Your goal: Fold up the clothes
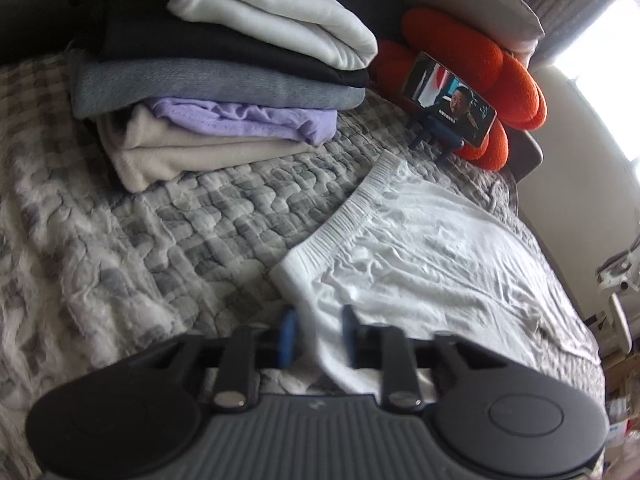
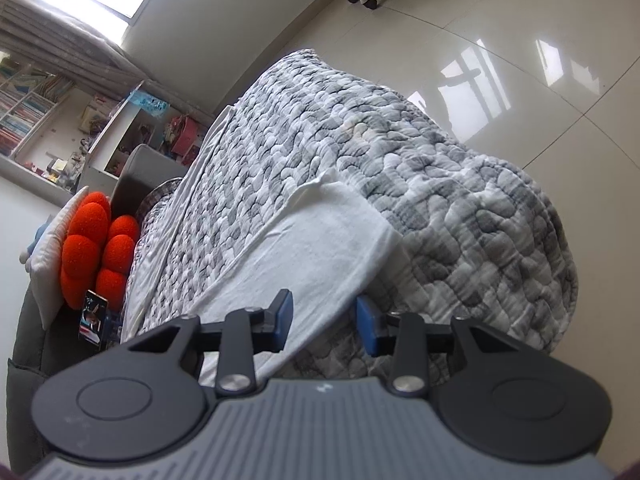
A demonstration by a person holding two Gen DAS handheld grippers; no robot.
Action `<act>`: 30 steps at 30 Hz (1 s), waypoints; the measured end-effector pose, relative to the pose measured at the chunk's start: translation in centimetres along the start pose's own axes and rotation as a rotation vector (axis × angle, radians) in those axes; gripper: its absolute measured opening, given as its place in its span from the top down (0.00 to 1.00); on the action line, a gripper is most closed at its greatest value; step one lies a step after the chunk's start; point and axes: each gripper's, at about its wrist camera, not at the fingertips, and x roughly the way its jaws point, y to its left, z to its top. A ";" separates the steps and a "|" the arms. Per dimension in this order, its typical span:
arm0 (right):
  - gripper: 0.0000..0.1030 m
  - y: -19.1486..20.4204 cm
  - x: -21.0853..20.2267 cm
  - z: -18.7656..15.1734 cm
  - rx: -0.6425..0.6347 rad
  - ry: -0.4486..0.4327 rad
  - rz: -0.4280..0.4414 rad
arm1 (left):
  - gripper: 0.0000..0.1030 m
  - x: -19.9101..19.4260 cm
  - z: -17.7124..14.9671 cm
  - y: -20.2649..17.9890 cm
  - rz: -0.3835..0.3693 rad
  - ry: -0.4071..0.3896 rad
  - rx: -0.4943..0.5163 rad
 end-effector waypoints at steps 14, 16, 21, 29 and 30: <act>0.82 -0.4 -0.5 0.1 0.087 -0.040 -0.060 | 0.98 0.2 -0.1 0.7 0.011 -0.016 -0.043; 0.82 -0.5 -0.7 0.4 0.098 -0.056 -0.076 | 0.98 0.1 0.0 0.9 0.017 -0.022 -0.044; 0.86 0.4 -0.3 0.4 0.067 -0.060 -0.122 | 0.98 0.0 -0.2 0.9 0.017 -0.029 -0.040; 0.97 2.6 -0.5 -0.2 -0.001 -0.124 -0.188 | 0.99 -0.4 0.2 0.6 0.023 -0.041 -0.046; 0.97 3.0 -0.7 -0.2 -0.008 -0.137 -0.184 | 0.99 -0.6 0.3 0.6 0.020 -0.045 -0.047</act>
